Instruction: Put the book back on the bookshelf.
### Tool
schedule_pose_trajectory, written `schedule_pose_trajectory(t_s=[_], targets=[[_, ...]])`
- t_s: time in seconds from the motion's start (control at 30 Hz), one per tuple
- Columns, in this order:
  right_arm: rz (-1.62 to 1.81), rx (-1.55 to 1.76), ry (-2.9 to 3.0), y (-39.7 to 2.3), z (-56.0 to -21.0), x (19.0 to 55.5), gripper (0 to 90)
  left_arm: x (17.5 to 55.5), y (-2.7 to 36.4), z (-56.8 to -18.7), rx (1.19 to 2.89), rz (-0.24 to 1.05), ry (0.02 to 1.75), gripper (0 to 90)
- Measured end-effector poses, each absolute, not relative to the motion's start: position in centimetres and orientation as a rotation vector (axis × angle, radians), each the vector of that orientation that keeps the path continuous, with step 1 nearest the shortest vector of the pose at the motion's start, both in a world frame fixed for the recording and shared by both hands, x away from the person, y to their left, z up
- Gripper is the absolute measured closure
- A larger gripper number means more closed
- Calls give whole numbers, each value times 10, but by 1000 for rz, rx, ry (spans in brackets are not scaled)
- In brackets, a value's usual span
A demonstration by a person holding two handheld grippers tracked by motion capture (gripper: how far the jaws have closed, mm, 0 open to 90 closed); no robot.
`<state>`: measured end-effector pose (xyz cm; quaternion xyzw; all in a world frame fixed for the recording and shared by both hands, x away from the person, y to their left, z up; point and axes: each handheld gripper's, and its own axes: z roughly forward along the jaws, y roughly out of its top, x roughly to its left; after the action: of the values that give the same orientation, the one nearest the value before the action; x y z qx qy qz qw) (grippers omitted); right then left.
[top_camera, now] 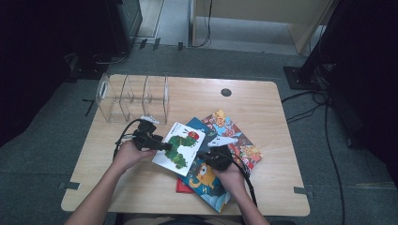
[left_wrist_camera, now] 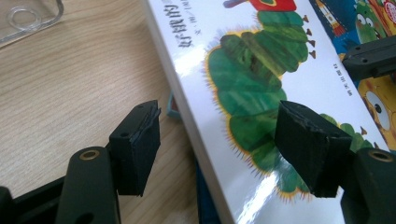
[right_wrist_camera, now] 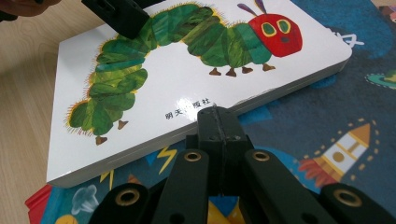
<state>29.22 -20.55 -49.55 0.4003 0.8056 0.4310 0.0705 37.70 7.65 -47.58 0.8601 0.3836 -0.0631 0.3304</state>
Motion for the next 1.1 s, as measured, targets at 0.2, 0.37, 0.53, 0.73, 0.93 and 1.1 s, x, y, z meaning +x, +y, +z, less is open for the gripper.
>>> schedule_pose_trajectory(t_s=[0.2, 0.37, 0.53, 0.73, 0.93, 1.1], targets=[[1288, 1180, 2438, -194, -495, 295, 900, 380, 76, -476, 2257, -144, 1025, 280], [1284, 1142, 2451, -186, -495, 295, 900, 385, 81, -478, 2242, -184, 1047, 274], [1293, 1149, 2458, -186, -495, 297, 900, 389, 79, -481, 2232, -237, 1054, 264], [1295, 1158, 2461, -186, -495, 297, 900, 392, 76, -481, 2232, -261, 1081, 245], [1299, 1159, 2465, -179, -495, 302, 900, 398, 77, -475, 2252, -263, 1176, 267], [1299, 1154, 2467, -177, -495, 303, 900, 398, 83, -469, 2216, -260, 1207, 348]])
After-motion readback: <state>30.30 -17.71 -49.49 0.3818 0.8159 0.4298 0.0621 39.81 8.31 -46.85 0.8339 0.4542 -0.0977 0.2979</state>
